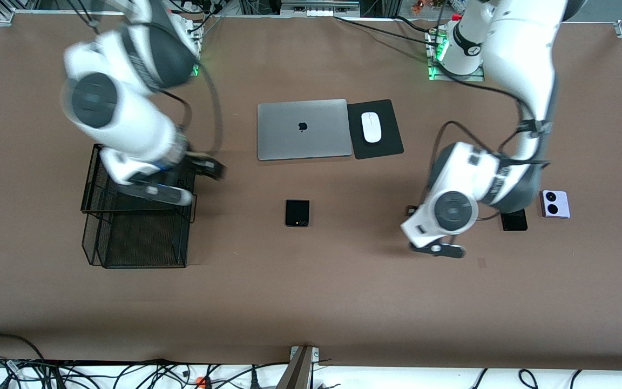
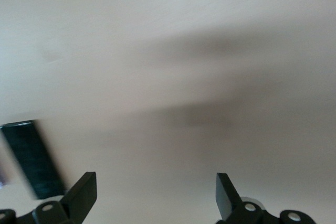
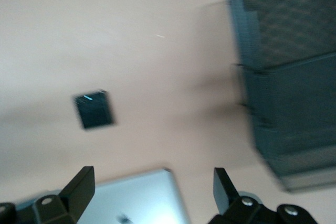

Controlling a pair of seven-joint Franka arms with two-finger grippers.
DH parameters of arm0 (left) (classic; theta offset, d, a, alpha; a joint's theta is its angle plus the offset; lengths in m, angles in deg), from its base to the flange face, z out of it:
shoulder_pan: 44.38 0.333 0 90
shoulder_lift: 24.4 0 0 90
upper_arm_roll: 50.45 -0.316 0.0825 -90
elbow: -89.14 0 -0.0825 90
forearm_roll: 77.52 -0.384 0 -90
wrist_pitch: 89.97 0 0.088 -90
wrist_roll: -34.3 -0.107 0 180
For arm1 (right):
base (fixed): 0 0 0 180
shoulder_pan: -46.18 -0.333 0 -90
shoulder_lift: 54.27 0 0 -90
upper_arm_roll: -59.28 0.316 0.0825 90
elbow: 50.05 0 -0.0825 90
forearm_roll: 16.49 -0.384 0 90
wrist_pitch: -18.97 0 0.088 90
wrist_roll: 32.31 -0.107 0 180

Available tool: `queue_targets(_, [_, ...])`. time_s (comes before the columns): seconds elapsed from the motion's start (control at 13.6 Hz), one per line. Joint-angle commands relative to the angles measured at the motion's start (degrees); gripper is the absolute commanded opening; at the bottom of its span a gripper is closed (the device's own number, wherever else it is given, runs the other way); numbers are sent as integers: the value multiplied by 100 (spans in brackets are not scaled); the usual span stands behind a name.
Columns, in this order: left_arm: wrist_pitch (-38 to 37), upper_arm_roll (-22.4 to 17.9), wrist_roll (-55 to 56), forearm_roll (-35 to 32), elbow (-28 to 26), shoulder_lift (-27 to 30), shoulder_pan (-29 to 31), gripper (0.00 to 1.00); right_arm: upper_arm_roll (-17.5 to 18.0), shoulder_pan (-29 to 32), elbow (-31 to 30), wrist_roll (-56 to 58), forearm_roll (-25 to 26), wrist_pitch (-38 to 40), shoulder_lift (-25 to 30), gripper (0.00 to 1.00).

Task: Place phones with both arms
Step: 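Reach the right gripper to the flip phone while the left gripper reaches the slab phone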

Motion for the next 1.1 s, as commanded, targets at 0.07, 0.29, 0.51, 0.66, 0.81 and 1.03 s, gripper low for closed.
queue_targets(0.07, [529,60,-616,-258,-1420,976,521,100,-86,-567,317,-548,65,-1023,-940,100])
queue_targets(0.29, [1565,69,-669,-522,-2414,1417,1108,100,-86,-803,326,-434,93,-1814,-1556,100])
queue_targets(0.51, [2435,104,-775,-522,-2898,1417,1680,100,-86,-979,326,-425,101,-2290,-1917,100])
queue_targets(0.66, [3016,121,-801,-530,-3302,1426,1970,100,-86,-1033,326,-451,259,-2475,-2093,100])
queue_targets(0.81, [3928,122,-889,-522,-3803,1391,2269,100,-86,-1111,326,-504,373,-2528,-2242,100])
queue_targets(1.03, [4302,130,-819,-408,-3937,1286,2543,100,-113,-1200,318,-513,391,-2730,-2383,100])
